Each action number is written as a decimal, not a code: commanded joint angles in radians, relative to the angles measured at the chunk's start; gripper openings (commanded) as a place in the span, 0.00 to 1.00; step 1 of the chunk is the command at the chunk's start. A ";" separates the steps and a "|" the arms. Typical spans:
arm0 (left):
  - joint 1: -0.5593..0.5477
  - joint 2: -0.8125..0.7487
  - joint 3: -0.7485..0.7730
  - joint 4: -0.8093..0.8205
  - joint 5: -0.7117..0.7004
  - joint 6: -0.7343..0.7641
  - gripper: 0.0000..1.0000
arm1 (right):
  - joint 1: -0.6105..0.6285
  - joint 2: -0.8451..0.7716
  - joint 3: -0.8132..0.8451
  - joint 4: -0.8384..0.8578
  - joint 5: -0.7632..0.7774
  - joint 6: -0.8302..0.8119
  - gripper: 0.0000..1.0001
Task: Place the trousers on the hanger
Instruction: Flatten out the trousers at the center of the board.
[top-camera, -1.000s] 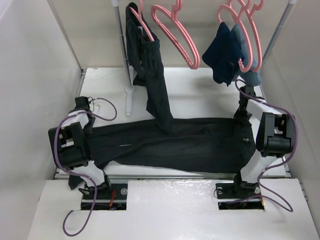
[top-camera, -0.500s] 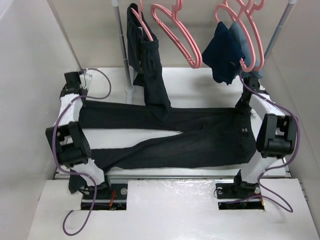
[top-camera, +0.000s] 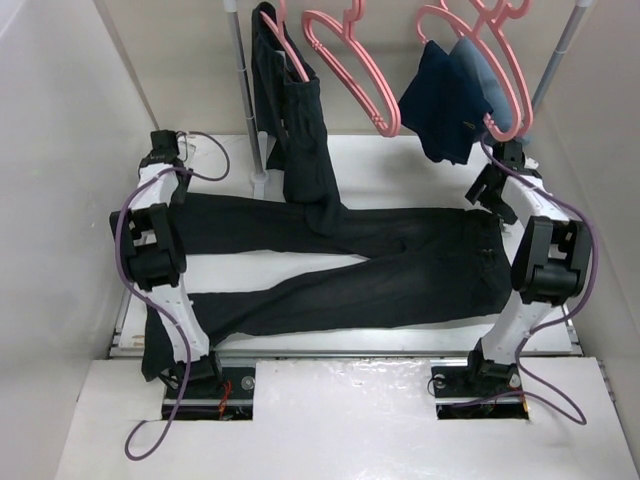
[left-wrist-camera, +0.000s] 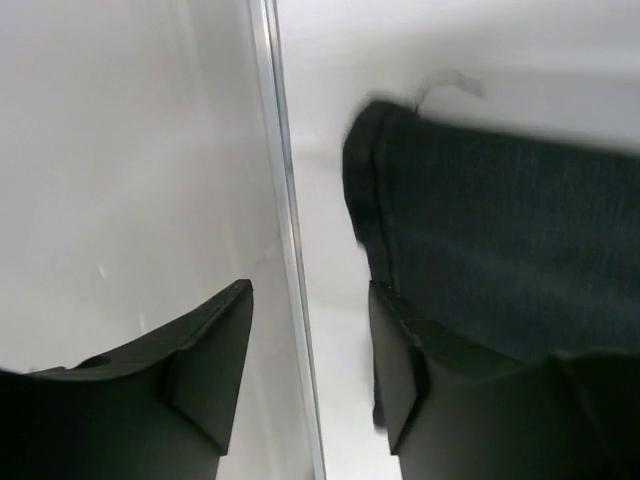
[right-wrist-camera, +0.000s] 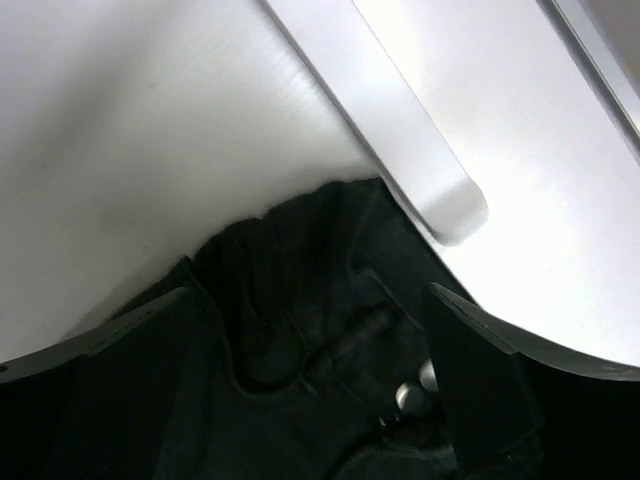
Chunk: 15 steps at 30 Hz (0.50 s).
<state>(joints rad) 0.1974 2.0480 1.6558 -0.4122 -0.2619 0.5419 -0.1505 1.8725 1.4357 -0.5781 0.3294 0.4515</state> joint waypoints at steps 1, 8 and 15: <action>0.016 -0.144 -0.039 -0.154 0.006 0.061 0.47 | -0.004 -0.140 -0.059 -0.074 0.040 0.071 0.99; 0.152 -0.342 -0.303 -0.483 0.122 0.275 0.47 | -0.015 -0.454 -0.372 -0.123 -0.044 0.239 0.99; 0.197 -0.420 -0.611 -0.438 0.096 0.349 0.51 | -0.034 -0.665 -0.575 -0.225 -0.076 0.346 0.99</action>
<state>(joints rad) 0.3992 1.6547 1.1038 -0.8070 -0.1864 0.8230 -0.1711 1.2755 0.9127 -0.7341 0.2817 0.7078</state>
